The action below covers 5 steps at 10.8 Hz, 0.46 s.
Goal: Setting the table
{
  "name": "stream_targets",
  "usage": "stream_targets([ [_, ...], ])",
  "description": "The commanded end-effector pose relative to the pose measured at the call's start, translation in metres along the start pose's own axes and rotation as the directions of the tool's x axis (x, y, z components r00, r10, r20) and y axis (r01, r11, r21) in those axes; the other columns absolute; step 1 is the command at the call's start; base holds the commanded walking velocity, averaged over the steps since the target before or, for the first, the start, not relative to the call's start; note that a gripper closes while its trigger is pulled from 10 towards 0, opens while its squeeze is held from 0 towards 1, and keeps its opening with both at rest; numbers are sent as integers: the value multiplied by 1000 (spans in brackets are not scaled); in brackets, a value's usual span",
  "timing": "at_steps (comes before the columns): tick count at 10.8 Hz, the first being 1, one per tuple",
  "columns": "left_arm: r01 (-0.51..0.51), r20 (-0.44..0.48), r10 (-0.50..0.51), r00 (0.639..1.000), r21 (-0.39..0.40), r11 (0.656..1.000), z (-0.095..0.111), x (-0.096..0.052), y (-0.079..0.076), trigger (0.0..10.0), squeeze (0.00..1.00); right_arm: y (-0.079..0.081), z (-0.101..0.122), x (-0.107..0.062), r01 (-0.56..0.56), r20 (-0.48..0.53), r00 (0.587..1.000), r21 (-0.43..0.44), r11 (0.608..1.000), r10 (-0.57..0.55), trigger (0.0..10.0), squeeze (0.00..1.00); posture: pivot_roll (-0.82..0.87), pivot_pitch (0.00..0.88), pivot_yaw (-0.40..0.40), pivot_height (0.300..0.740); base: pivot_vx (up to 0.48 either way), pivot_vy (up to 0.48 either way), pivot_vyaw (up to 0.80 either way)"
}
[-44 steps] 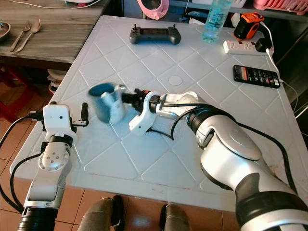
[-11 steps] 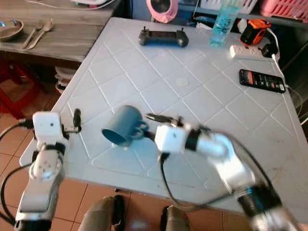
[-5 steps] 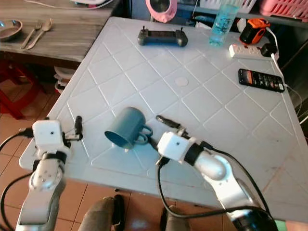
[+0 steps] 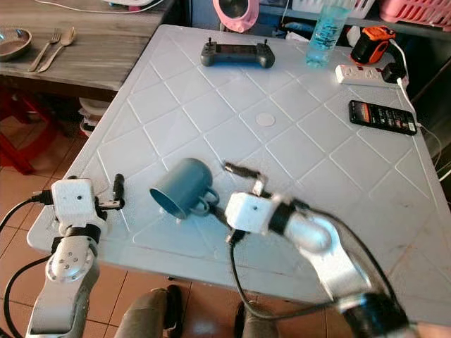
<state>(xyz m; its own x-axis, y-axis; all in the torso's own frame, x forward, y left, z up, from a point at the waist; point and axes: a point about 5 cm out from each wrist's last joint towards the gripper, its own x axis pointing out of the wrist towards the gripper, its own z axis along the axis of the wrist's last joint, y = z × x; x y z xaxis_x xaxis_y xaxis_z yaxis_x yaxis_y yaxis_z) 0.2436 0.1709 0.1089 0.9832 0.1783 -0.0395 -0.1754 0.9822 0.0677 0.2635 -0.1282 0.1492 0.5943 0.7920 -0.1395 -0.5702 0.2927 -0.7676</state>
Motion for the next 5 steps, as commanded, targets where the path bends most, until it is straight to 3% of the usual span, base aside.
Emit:
stream_targets([
  [1, -19, -25, 18, 1000, -39, 999, -2, 1, 3, 10000, 0, -4, 1, 2, -6, 10, 1000, -96, 995, 7, 10000, 0, 47, 161, 5, 740, 0, 0, 0],
  [3, -32, -54, 27, 998, -94, 995, -3, 3, 1, 10000, 0, -4, 3, 6, -28, 38, 999, -170, 985, 35, 10000, 0, 43, 165, -3, 740, 0, 0, 0],
  [4, -52, -70, 43, 997, -141, 989, -4, 6, 2, 10000, 0, -4, 5, 11, -22, 68, 997, -233, 972, 39, 0, 0, 47, 167, -10, 740, 0, 0, 0],
  [5, -62, -74, 51, 996, -157, 986, -3, 8, 4, 10000, 0, -3, 2, 15, -22, 80, 996, -267, 963, 45, 0, 0, 50, 170, -15, 740, 0, 0, 0],
])
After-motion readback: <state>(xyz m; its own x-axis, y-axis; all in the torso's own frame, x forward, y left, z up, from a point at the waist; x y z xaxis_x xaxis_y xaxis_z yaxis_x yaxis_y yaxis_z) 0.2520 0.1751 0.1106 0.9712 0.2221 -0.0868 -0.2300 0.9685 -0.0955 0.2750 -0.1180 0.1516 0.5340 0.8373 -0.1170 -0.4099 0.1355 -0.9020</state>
